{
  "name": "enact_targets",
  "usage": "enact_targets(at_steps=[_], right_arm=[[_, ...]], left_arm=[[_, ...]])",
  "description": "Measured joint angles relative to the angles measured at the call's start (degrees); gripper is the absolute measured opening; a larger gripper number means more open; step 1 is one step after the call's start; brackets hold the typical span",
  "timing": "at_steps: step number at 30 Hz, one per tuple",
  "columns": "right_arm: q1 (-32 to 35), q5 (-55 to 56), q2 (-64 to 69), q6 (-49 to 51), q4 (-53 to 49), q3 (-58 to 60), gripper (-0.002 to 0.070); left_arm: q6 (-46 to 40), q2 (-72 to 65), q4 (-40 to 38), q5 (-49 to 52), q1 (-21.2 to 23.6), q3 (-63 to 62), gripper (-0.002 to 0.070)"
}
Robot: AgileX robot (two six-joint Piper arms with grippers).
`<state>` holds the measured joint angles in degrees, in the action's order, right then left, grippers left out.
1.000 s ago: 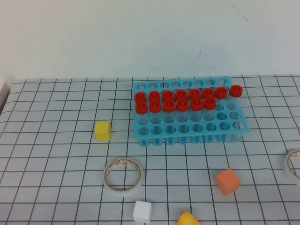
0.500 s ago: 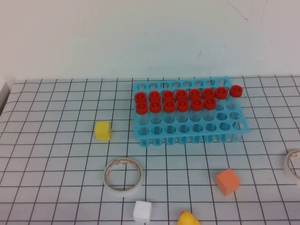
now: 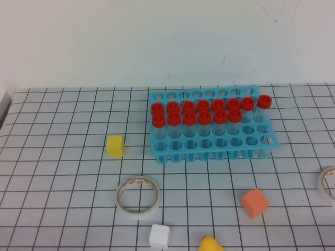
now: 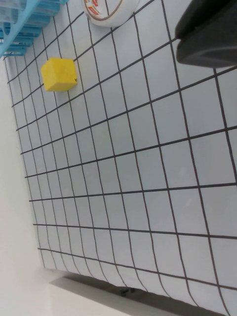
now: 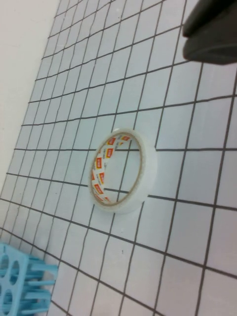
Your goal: Place the test tubes
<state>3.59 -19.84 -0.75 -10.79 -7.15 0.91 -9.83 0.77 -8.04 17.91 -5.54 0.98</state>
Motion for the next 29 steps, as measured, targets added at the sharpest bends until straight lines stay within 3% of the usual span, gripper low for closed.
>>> enact_targets(at_steps=[11,29], right_arm=[[0.0,-0.1,0.0,15.8,-1.6,0.0,-0.0001],[0.0,-0.1,0.0,15.9,-1.7,0.0,-0.0001]], left_arm=[[0.0,0.0,0.0,0.0,0.0,0.0,-0.0001],[0.0,0.0,0.0,0.1,0.0,0.0,-0.0001]])
